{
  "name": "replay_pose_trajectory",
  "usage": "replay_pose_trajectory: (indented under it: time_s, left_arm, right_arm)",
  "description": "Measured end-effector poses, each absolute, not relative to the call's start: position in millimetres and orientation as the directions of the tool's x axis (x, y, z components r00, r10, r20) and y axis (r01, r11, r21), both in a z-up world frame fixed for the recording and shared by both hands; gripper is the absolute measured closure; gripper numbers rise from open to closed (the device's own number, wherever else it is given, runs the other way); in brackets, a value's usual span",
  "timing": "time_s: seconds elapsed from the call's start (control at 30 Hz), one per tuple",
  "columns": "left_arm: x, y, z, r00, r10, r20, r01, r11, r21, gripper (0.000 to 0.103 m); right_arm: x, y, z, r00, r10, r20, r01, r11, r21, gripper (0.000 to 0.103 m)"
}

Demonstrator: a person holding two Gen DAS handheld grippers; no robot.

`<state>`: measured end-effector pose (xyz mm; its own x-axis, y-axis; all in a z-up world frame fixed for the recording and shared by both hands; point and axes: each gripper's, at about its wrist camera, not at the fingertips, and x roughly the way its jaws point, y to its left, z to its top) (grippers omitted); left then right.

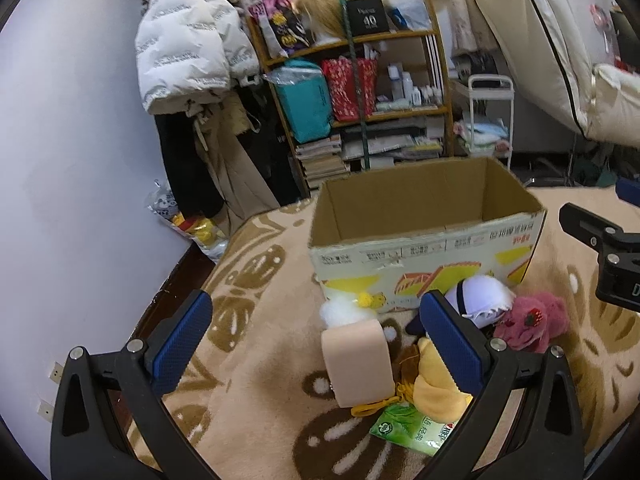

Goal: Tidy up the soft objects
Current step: 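Grasp the pink sponge block with the left gripper while the right gripper grasps the pink bear plush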

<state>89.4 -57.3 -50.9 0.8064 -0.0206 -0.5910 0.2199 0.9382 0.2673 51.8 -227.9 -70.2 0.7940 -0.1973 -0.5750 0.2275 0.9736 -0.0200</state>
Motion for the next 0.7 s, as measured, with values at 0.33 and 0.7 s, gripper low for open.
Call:
replay_pose_trajectory:
  time_s: [0.33, 0.7]
  left_arm:
    - [121, -57, -87, 0.694, -0.01, -0.72, 0.237, 0.947, 0.216, 0.001]
    - [143, -55, -128, 0.562, 0.046, -0.826, 0.245, 0.944, 0.219, 0.011]
  right_arm:
    - [68, -225, -102, 0.713, -0.142, -0.686, 0.188, 0.982, -0.008, 0.0]
    - [84, -219, -148, 0.591, -0.046, -0.806, 0.103, 0.995, 0.018, 0.003]
